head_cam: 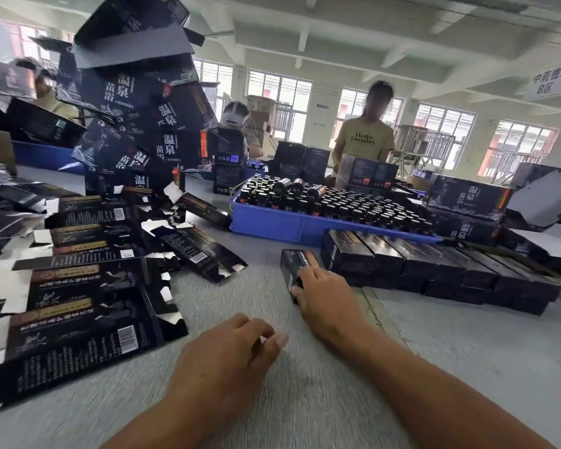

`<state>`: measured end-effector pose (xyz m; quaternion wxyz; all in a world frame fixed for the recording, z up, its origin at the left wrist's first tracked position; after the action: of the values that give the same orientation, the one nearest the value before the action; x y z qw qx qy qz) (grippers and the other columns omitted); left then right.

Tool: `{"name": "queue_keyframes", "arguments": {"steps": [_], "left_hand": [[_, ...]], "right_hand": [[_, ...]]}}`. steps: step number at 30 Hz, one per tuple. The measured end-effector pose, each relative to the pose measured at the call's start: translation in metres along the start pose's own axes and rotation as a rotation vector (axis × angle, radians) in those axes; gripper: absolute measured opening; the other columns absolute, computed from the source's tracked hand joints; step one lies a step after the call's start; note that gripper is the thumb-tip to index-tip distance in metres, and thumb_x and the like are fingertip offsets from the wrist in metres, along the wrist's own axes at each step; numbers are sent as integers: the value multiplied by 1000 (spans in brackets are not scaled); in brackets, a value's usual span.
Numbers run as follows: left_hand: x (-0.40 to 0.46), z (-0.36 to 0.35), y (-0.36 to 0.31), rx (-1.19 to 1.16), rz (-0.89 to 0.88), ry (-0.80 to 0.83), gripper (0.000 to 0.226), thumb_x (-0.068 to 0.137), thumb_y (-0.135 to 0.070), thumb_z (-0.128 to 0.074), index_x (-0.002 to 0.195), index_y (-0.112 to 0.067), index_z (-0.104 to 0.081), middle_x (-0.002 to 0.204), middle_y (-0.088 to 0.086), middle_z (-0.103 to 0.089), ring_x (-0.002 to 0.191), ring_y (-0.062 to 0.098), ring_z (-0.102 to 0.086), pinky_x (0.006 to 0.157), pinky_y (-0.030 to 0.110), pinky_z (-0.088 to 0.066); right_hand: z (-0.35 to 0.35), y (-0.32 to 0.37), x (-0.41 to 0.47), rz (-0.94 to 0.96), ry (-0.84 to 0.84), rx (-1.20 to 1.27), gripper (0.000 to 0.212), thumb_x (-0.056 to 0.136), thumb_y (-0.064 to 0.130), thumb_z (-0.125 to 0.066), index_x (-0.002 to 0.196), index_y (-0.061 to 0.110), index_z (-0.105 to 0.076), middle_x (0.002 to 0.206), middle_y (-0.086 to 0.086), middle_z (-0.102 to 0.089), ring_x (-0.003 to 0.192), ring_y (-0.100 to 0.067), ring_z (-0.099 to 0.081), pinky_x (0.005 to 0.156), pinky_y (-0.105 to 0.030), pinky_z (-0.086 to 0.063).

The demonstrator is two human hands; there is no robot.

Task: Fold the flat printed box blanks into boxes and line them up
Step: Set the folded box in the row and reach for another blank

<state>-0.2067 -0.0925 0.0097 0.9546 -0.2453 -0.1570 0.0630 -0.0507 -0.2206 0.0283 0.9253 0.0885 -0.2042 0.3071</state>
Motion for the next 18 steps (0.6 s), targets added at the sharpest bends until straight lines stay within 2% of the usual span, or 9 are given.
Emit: {"name": "queue_keyframes", "arguments": {"steps": [2,5,8,11,12,14,16,18], "left_hand": [[1,0,-1,3,10,28,80,69,-85,2,115,-51,-53,103,-29,-50,91,-6,-53,84,25,-45],[3,0,1,1,28,59,67,78,-84,-8,114,-51,-53,105,-27,-48,93,-7,-53,86,26,-44],[4,-1,3,-18,57,93,51,88,-78,-22,114,-48,-54,106,-25,-49,95,-5,-53,89,30,-44],[2,-3,4,-14,44,101,47,92,-75,-28,117,-45,-54,111,-21,-50,99,1,-54,90,34,-45],[2,-3,4,-10,37,100,45,93,-73,-31,117,-44,-54,112,-20,-50,100,3,-54,90,35,-45],[2,-5,6,-10,13,77,38,96,-66,-37,118,-42,-55,115,-18,-50,103,7,-55,88,34,-44],[2,-5,6,-11,-17,55,30,97,-55,-41,119,-40,-54,119,-16,-50,107,12,-56,88,33,-43],[1,-6,5,-4,-44,39,27,97,-45,-44,122,-40,-53,123,-15,-51,110,14,-56,89,33,-42]], "right_hand": [[-9,-4,21,-15,-16,-31,19,101,15,-46,116,13,-57,121,-8,-66,108,-25,-60,86,-33,-45],[-20,-7,42,-73,-16,-73,23,98,5,-42,114,9,-58,120,-11,-65,109,-28,-59,85,-35,-46],[-26,-8,56,-140,3,-90,27,96,7,-43,119,7,-58,126,-13,-62,116,-29,-56,91,-36,-46],[-28,6,60,-88,-6,-74,39,100,14,-47,138,7,-50,149,-13,-47,141,-29,-40,113,-38,-36],[-28,14,58,-43,-23,-31,40,101,17,-48,140,8,-50,152,-12,-45,142,-28,-39,114,-38,-36],[-28,33,53,7,-32,116,39,100,21,-52,138,11,-53,147,-10,-52,132,-27,-49,105,-38,-43],[-29,50,52,-20,-10,258,41,101,28,-53,138,13,-54,142,-9,-56,126,-27,-54,102,-39,-44],[-34,61,56,-76,40,353,48,101,38,-53,142,13,-51,142,-9,-56,128,-27,-54,105,-40,-43]]}}
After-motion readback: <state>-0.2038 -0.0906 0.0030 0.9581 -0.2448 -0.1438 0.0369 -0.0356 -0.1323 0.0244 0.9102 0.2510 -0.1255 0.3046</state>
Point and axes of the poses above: each hand's wrist, its own x-axis towards the middle knuckle, its own z-axis out of the back of the hand, y = z × x, the point moved 2 cm from there along x, towards the middle knuckle
